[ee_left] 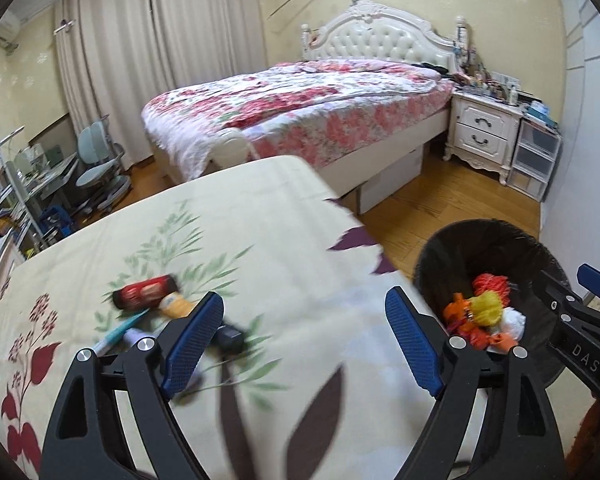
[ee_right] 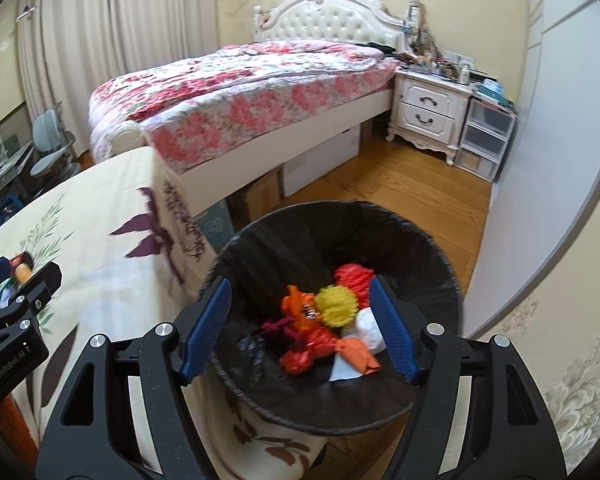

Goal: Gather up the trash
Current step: 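Move both open tools back over the bed toward the bottles and tube, then grasp the white-and-teal tube with the left tool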

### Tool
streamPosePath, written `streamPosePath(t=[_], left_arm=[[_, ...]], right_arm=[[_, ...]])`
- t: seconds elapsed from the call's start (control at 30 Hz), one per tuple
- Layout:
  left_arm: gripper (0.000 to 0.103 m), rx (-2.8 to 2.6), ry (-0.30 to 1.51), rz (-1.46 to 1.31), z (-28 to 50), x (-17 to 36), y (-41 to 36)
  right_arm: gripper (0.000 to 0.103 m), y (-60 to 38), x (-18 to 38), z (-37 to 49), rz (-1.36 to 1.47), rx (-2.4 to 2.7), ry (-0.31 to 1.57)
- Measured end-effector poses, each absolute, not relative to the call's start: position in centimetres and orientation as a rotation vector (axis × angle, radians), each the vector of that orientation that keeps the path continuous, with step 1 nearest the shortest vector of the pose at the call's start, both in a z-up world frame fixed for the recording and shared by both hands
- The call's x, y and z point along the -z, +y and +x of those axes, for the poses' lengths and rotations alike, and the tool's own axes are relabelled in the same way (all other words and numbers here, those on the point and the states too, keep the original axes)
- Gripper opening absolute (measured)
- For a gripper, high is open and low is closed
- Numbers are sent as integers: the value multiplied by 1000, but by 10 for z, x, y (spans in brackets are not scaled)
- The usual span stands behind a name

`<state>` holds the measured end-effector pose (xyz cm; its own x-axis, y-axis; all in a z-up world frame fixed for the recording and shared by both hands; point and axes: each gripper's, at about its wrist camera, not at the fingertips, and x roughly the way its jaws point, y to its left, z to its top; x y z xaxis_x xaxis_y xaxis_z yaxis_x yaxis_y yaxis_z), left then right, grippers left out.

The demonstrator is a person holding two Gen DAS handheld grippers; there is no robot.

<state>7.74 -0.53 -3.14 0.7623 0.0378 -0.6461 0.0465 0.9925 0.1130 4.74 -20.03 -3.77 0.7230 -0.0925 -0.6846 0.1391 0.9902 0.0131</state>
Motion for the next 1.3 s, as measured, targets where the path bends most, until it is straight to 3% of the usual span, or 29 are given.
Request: streamPosePath(t=[0.6, 1.0, 1.17, 1.3], left_arm=[[83, -274, 748, 45, 37, 40, 145], [83, -219, 804, 60, 67, 53, 159], [50, -164, 874, 57, 79, 63, 160], [32, -123, 874, 37, 74, 63, 161]], right_arm=[[69, -50, 33, 48, -73, -199, 782], [69, -22, 45, 47, -109, -220, 817], [69, -21, 46, 46, -108, -219, 817], [69, -22, 46, 46, -107, -220, 819]])
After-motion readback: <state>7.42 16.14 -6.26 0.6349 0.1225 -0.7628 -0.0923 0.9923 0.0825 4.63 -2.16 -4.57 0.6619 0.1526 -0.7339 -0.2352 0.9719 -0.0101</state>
